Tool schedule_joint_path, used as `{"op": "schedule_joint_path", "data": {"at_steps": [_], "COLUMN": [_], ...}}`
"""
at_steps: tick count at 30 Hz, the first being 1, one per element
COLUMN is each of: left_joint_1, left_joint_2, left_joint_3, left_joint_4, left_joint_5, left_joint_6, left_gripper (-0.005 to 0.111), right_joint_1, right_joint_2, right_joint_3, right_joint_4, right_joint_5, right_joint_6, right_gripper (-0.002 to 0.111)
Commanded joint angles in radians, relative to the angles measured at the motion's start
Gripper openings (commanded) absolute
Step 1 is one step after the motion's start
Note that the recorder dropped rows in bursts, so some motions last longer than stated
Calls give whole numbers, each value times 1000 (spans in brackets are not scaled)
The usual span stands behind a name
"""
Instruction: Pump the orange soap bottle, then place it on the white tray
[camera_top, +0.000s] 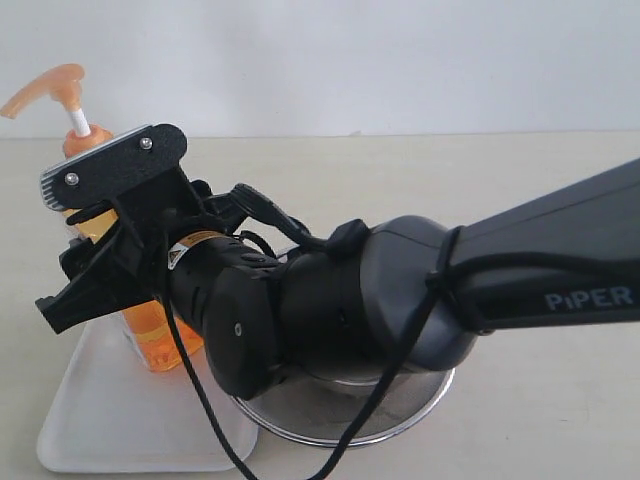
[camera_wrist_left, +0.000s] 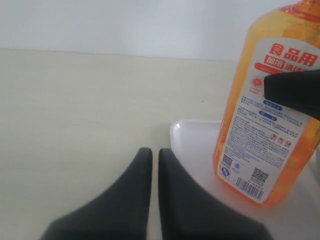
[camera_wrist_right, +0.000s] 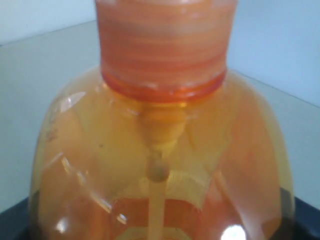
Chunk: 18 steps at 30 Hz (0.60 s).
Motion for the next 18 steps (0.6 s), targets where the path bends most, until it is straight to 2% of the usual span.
{"op": "schedule_joint_path", "data": {"at_steps": [1, 18], "left_joint_1": [-1, -1], "left_joint_2": [-2, -2], "left_joint_3": [4, 4], "left_joint_4": [2, 2], "left_joint_5": [-11, -11], "left_joint_6": [-9, -9], "left_gripper": [5, 5], "right_joint_1": [0, 0], "right_joint_2": [-27, -27], "right_joint_3": [-11, -11], "right_joint_4": [-17, -17], "right_joint_5": [-61, -73], "right_joint_6": [-31, -29], "right_gripper": [0, 0]}}
